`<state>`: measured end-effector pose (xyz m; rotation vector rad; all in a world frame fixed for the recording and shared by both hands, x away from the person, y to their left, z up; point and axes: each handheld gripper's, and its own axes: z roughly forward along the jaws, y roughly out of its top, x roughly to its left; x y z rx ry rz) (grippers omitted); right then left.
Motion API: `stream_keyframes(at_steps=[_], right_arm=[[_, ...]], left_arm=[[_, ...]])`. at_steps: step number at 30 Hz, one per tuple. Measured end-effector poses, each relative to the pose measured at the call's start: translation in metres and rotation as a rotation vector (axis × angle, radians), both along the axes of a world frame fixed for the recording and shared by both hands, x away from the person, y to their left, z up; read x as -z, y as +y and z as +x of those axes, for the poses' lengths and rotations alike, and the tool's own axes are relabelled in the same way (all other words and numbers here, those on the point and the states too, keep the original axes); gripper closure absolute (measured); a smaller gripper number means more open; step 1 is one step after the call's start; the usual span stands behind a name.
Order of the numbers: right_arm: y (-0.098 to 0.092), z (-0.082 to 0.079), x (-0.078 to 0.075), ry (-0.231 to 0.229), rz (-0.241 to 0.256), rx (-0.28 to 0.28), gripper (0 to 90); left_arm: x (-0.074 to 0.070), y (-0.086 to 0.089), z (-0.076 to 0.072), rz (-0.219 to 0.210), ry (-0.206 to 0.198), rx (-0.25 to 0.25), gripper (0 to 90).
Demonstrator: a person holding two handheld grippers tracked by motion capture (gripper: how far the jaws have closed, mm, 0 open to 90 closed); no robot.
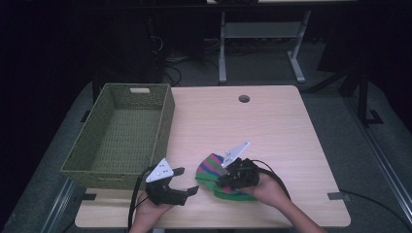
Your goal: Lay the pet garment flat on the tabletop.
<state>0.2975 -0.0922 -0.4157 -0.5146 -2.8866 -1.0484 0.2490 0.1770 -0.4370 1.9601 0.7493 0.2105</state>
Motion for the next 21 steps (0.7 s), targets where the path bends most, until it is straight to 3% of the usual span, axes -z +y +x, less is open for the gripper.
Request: stream_keyframes(at_steps=[5,14,21], right_arm=[[-0.005,0.001,-0.006,0.002,0.015,0.002,81.5],[-0.02,0.005,-0.032,-0.013,0.069,0.038,81.6],[-0.035,0.011,-0.047,-0.022,0.106,0.046,81.6]], left_arm=[[0.0,0.0,0.0,-0.003,0.0,0.001,15.9],[0.0,0.0,0.001,-0.034,0.015,0.013,15.9],[-0.003,-0.008,0.002,-0.04,-0.007,0.048,15.9]])
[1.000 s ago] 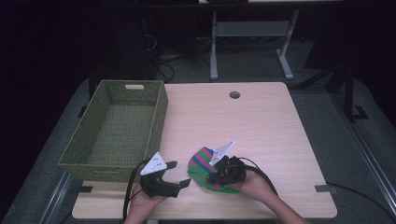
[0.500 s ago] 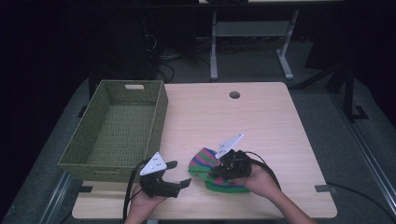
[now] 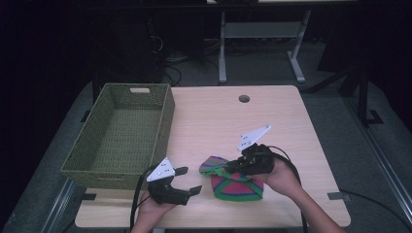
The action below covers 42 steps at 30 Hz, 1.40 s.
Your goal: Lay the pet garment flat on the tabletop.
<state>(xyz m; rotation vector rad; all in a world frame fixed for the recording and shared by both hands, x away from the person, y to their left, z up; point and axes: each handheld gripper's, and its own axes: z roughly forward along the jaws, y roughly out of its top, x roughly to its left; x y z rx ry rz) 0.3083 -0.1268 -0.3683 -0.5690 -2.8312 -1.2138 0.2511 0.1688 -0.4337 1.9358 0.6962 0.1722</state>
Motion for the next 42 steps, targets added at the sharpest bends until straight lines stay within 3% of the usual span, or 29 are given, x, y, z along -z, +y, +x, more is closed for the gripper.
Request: stream_keyframes(at_steps=[6,10,12,23,33,38,42], right_arm=[[-0.01,0.004,-0.006,0.011,0.024,0.006,81.6],[-0.014,0.006,-0.009,0.022,0.041,0.008,81.6],[-0.017,0.007,-0.011,0.024,0.045,0.011,81.6],[-0.032,0.014,-0.022,0.029,0.078,0.02,81.8],[-0.042,0.02,-0.02,0.049,0.104,0.022,82.3],[-0.046,0.022,-0.018,0.052,0.108,0.026,82.3],[-0.049,0.023,-0.017,0.055,0.107,0.036,82.2]], left_arm=[[0.0,-0.008,0.002,0.0,-0.01,0.02,15.9],[0.002,-0.016,0.008,0.044,-0.01,0.027,16.4],[0.002,-0.018,0.011,0.045,-0.016,0.031,16.6],[0.007,-0.031,0.028,0.03,-0.05,0.028,26.3],[0.017,-0.046,0.047,0.045,-0.044,0.063,36.2],[0.018,-0.053,0.054,0.04,-0.045,0.081,46.0],[0.016,-0.054,0.057,0.016,-0.04,0.1,62.0]])
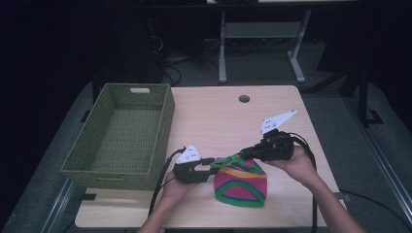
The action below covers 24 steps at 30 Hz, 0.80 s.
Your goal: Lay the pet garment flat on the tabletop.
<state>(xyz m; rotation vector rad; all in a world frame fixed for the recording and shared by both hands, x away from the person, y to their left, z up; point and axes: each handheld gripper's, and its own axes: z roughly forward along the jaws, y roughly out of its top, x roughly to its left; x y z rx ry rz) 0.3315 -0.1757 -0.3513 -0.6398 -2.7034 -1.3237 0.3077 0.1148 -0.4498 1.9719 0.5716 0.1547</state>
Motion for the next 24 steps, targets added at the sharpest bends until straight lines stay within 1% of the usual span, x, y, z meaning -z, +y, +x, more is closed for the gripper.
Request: stream_keyframes(at_steps=[1,3,7,10,11,14,20,21,24], right_arm=[[-0.001,0.0,0.0,0.001,0.002,0.001,82.2],[-0.003,0.002,0.001,0.004,-0.001,0.006,82.2],[-0.008,0.005,0.005,0.011,-0.002,0.016,82.1],[-0.012,0.005,0.006,0.011,0.001,0.024,82.1],[-0.013,0.004,0.006,0.01,0.0,0.027,82.1],[-0.018,0.004,0.006,0.007,0.0,0.035,81.9],[-0.023,0.004,0.005,0.004,-0.003,0.048,81.6],[-0.024,0.004,0.005,0.004,0.0,0.049,81.7],[-0.026,0.005,0.004,0.003,-0.001,0.056,81.7]], left_arm=[[0.0,0.0,0.0,0.0,-0.007,0.007,66.2],[-0.002,-0.001,0.001,0.009,0.001,0.021,71.7],[-0.007,-0.002,0.001,0.037,-0.018,0.05,78.6],[-0.013,-0.002,0.001,0.037,-0.032,0.047,80.0],[-0.015,-0.003,0.001,0.033,-0.031,0.042,80.0],[-0.02,-0.004,0.001,0.031,-0.038,0.047,80.8],[-0.027,-0.007,0.002,0.046,-0.044,0.059,81.5],[-0.028,-0.008,0.001,0.04,-0.044,0.056,81.6],[-0.031,-0.007,0.001,0.053,-0.052,0.059,81.9]])
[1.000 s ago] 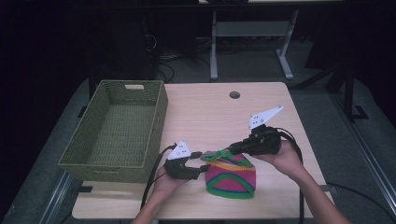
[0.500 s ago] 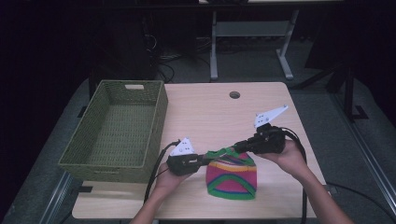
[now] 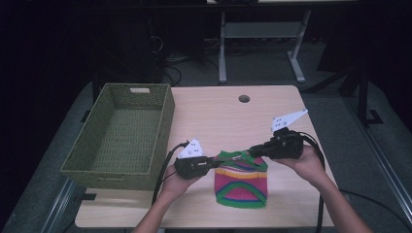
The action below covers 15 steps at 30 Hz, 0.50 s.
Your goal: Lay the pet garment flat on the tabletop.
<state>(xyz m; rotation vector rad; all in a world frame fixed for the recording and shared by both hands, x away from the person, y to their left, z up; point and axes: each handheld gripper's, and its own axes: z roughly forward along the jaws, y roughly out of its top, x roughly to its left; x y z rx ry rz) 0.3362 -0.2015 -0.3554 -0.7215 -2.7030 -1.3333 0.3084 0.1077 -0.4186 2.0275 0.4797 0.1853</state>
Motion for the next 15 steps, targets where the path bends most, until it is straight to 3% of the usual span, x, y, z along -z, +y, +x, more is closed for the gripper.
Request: stream_keyframes(at_steps=[3,8,15], right_arm=[[0.0,0.002,0.0,-0.005,-0.007,0.002,81.6],[0.0,0.006,-0.002,-0.007,-0.006,0.016,81.5],[0.003,0.014,-0.004,-0.006,-0.01,0.026,81.4]], left_arm=[[-0.004,-0.001,-0.001,0.028,-0.012,-0.001,81.9],[-0.012,0.0,-0.002,0.023,-0.016,0.005,81.9],[-0.016,0.004,0.001,0.006,-0.015,-0.026,81.9]])
